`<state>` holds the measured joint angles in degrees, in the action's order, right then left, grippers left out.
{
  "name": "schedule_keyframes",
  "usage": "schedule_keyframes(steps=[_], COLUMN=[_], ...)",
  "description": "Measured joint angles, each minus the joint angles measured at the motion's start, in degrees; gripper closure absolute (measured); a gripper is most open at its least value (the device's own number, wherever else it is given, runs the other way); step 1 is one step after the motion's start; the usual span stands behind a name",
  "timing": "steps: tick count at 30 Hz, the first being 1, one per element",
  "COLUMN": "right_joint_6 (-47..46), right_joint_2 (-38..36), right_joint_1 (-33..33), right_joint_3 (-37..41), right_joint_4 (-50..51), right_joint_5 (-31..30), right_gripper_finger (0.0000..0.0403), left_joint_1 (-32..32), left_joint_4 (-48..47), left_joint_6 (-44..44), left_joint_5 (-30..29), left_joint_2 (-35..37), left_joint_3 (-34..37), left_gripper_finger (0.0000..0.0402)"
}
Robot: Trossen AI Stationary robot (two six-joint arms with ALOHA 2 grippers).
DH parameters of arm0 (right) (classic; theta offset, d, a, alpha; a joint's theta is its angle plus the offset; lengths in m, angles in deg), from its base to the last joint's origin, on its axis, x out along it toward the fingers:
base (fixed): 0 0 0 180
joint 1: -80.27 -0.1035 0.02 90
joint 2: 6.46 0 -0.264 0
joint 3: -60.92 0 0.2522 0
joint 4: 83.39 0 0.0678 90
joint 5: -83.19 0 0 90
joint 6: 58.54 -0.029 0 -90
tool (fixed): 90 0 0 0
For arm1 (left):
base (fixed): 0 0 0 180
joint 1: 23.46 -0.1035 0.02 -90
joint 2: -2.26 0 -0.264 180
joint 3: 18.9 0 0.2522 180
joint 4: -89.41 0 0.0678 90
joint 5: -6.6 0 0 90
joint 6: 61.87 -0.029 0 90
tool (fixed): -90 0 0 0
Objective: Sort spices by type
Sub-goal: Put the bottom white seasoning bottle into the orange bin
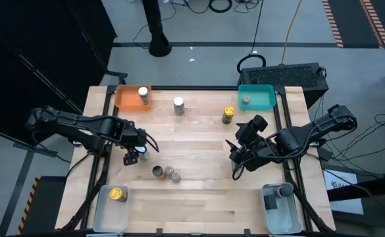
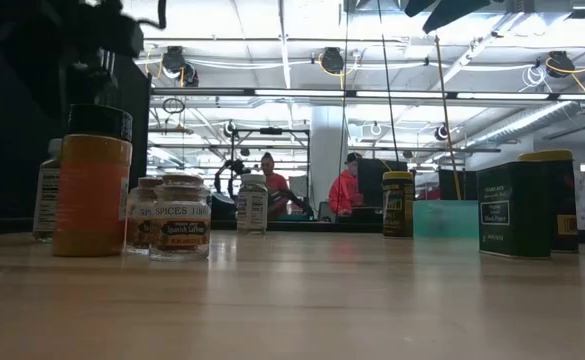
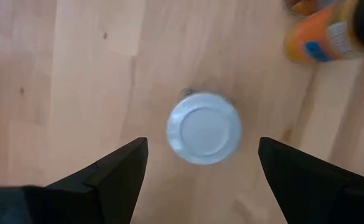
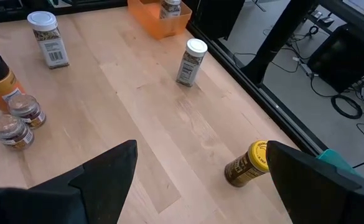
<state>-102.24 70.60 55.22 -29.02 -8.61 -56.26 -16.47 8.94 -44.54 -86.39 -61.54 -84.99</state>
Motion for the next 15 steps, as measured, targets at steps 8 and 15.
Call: schedule_keyframes(steps=[8,15], right_joint_6=[-0.1,-0.1], right_joint_2=[0.0,0.0], right_joint_1=[0.0,0.0], right_joint_3=[0.0,0.0], right_joint_4=[0.0,0.0], right_joint_5=[0.0,0.0], right_gripper_finger=[0.0064,0.0064], left_joint_1=[-2.2,-2.3], left_joint_4=[5.4,7.2], left_joint_6=[-2.9,-3.3], left_joint_5=[0.9,1.7], left_joint_2=[-0.2,-1.9], left_joint_3=[3.3,6.4], left_gripper_finger=[0.0088,0.0088])
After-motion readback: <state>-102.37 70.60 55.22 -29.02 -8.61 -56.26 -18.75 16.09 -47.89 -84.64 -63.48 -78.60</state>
